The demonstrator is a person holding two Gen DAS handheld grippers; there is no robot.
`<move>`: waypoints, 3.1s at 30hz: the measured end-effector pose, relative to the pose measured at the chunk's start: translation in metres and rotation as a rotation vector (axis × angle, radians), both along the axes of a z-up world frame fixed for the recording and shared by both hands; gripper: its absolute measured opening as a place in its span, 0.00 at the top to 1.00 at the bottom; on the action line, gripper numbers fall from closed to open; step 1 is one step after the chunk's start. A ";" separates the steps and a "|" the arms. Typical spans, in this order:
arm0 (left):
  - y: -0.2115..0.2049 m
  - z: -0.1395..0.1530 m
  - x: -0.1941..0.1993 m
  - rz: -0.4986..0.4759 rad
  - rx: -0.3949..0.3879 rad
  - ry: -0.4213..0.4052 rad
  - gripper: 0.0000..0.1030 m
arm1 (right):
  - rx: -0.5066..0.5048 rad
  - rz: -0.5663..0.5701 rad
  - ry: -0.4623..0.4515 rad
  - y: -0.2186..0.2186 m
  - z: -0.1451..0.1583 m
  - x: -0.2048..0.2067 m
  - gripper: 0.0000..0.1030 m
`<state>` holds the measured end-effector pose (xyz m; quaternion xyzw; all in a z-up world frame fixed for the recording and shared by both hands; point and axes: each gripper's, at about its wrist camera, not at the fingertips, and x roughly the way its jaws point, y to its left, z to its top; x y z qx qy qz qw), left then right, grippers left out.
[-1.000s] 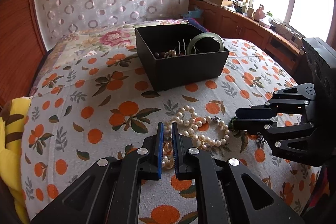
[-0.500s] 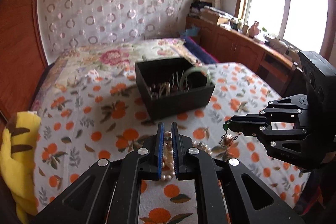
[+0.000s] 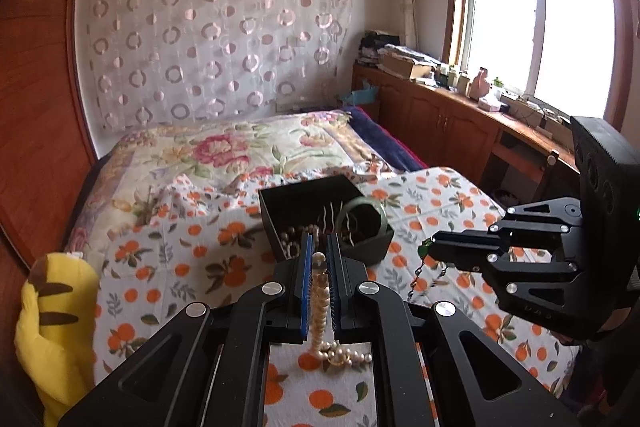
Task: Organize jewelry
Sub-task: 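Carry the pearls and pendant chain over the black box and open both tools, then move both tools back to the gold ring and brooch on the cover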
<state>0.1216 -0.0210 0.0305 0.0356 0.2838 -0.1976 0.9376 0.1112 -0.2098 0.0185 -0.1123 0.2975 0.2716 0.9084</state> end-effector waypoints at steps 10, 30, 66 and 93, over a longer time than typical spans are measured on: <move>-0.003 0.020 0.006 0.003 0.003 -0.027 0.94 | 0.025 -0.022 0.002 -0.005 0.008 0.013 0.94; -0.013 0.074 0.032 -0.006 -0.029 -0.096 0.94 | 0.080 -0.017 -0.047 -0.012 0.034 0.045 0.94; -0.018 0.013 0.116 0.022 -0.006 0.040 1.00 | 0.107 0.018 0.076 -0.006 -0.023 0.131 0.69; 0.009 -0.101 0.009 0.032 0.068 0.211 0.50 | -0.004 -0.044 0.164 -0.022 -0.074 0.015 0.70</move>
